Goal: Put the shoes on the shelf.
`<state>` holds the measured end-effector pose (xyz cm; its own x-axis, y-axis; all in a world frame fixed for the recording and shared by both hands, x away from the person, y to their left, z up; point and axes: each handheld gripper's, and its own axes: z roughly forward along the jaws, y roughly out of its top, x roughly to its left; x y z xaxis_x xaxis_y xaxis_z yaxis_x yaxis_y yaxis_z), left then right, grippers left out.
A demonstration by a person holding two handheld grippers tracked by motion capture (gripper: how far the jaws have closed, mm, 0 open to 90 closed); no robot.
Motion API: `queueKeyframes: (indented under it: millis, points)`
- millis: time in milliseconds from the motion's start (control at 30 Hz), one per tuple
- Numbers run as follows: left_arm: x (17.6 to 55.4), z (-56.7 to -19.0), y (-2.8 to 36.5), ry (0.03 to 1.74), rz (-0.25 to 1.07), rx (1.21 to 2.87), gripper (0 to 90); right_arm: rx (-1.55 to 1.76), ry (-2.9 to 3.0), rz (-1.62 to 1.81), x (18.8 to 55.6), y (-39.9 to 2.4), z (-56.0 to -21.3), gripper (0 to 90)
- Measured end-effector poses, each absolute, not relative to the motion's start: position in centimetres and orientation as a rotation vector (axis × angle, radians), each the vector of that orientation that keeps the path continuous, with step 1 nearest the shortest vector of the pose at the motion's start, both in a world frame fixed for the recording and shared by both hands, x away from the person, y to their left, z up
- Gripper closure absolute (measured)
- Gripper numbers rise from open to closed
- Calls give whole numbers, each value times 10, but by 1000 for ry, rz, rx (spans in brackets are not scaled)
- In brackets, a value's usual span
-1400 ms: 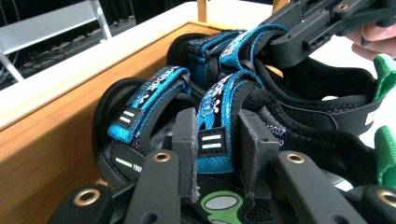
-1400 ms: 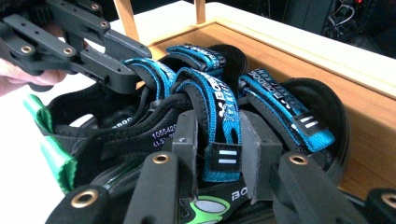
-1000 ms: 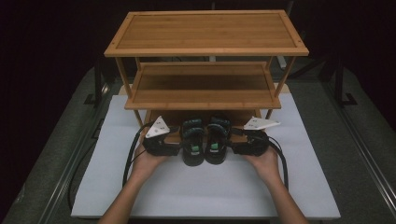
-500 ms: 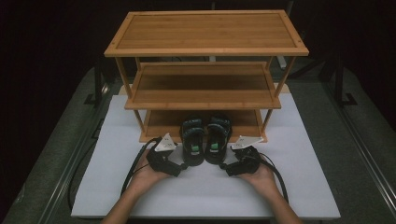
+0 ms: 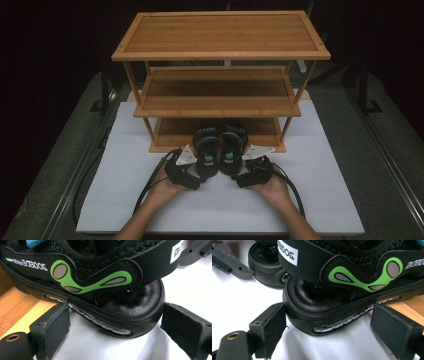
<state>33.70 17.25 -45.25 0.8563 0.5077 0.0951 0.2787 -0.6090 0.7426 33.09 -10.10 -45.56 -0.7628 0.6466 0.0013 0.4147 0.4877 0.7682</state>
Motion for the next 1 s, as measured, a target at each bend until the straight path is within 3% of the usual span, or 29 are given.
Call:
queueKeyframes:
  millis: [533, 633, 1000]
  points:
    - [355, -444, 173, 584, 346, 2196, 89, 972, 2469, 1243, 351, -105, -448, 118]
    - [358, -440, 172, 590, 362, 2153, 122, 909, 2422, 1232, 350, -104, -443, 188]
    - [383, -445, 173, 633, 350, 2082, 137, 942, 2396, 1271, 370, -106, -442, 196]
